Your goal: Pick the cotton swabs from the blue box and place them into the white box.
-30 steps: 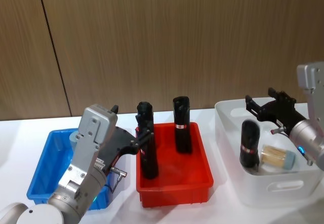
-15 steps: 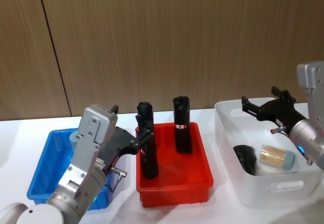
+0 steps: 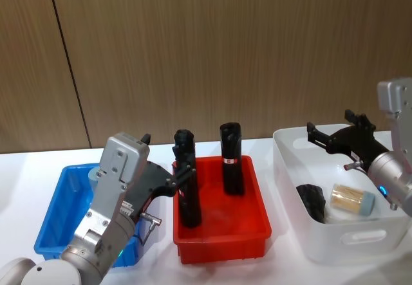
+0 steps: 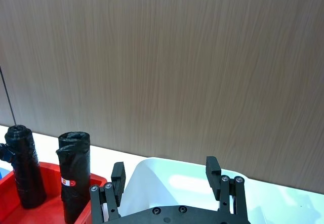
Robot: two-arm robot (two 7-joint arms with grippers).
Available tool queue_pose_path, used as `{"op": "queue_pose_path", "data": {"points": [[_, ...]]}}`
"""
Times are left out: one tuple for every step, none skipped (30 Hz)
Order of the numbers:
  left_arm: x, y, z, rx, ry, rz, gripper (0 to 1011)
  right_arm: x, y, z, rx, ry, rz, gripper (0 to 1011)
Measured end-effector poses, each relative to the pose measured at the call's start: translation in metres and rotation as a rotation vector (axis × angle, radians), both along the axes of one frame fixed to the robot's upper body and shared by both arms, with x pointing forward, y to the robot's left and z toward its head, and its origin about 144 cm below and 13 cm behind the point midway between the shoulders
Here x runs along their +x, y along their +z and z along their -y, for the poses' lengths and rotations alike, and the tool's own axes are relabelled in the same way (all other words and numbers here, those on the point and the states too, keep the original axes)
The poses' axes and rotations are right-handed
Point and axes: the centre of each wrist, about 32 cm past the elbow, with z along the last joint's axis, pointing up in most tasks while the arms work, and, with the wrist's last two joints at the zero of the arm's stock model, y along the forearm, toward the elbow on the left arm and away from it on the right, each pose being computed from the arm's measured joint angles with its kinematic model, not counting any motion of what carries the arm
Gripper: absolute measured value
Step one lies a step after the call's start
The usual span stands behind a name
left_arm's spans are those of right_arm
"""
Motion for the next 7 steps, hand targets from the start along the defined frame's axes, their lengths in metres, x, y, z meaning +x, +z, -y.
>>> {"op": "queue_pose_path", "data": {"points": [[0.0000,0.0000,0.0000,0.000,0.000,0.000,1004,0.0000,0.0001,0.0000,0.000,0.000,0.000,1002],[0.0000,0.0000,0.0000,0.000,0.000,0.000,1004,0.0000,0.0001,0.0000,0.000,0.000,0.000,1002],[0.0000,0.0000,0.0000,0.000,0.000,0.000,1004,0.0000,0.0001,0.0000,0.000,0.000,0.000,1002],[0.0000,0.0000,0.0000,0.000,0.000,0.000,1004,0.0000,0.0001,0.0000,0.000,0.000,0.000,1002],[0.0000,0.0000,0.0000,0.000,0.000,0.000,1004,0.0000,0.0002,0.0000,0.000,0.001,0.000,1002],[0.0000,0.0000,0.0000,0.000,0.000,0.000,1004,0.0000,0.0002,-0.0001,-0.001,0.001,0.001,1002],[0.0000,0.0000,0.0000,0.000,0.000,0.000,1004,0.0000,0.0002,-0.0001,-0.001,0.001,0.001,1002]]}}
